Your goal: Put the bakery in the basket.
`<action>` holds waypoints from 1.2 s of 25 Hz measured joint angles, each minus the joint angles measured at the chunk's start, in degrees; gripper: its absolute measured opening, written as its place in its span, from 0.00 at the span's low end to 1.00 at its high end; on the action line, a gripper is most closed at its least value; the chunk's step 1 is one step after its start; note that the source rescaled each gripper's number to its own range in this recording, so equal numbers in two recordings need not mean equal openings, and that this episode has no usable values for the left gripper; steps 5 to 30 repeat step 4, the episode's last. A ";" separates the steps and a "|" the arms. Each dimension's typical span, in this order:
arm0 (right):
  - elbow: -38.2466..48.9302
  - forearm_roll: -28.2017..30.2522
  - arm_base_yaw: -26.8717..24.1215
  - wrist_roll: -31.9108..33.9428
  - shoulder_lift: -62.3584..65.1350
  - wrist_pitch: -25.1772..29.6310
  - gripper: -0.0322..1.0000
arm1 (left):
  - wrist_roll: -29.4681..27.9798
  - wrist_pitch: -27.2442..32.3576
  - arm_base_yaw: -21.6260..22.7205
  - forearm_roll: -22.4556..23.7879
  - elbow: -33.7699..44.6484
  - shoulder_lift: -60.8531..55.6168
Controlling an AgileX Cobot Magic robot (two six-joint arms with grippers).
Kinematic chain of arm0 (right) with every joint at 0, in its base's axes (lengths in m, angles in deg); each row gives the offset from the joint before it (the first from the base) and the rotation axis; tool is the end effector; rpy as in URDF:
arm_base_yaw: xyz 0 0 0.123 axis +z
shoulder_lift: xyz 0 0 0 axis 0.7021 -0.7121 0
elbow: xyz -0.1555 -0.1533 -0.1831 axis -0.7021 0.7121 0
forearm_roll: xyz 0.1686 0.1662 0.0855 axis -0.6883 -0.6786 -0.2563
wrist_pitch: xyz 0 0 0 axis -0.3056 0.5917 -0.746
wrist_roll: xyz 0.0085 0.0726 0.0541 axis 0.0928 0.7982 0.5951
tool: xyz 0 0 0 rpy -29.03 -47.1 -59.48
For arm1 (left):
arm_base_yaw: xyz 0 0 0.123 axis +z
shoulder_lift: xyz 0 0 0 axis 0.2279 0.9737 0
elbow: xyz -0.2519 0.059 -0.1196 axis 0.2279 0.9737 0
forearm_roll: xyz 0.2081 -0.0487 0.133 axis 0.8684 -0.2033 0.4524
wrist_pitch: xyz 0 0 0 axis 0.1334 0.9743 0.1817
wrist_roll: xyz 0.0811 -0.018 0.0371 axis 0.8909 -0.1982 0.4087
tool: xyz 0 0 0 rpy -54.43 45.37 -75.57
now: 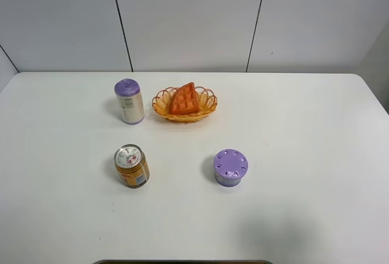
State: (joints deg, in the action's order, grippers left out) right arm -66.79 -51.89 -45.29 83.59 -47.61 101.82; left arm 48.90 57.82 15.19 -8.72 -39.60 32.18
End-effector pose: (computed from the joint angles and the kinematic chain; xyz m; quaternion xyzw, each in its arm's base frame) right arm -0.0060 0.0020 0.2779 -0.0249 0.8526 -0.0093 0.5218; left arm -0.0066 0.0040 0.2787 -0.0261 0.8489 0.0295 0.5271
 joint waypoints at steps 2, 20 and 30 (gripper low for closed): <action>0.00 0.00 0.00 0.00 0.00 0.00 0.65 | 0.00 0.00 0.00 0.00 0.00 0.00; 0.00 0.00 0.00 0.00 0.00 0.00 0.65 | 0.00 0.00 0.00 0.00 0.00 0.00; 0.00 0.00 0.00 0.00 0.00 0.00 0.65 | 0.00 0.00 0.00 0.00 0.00 0.00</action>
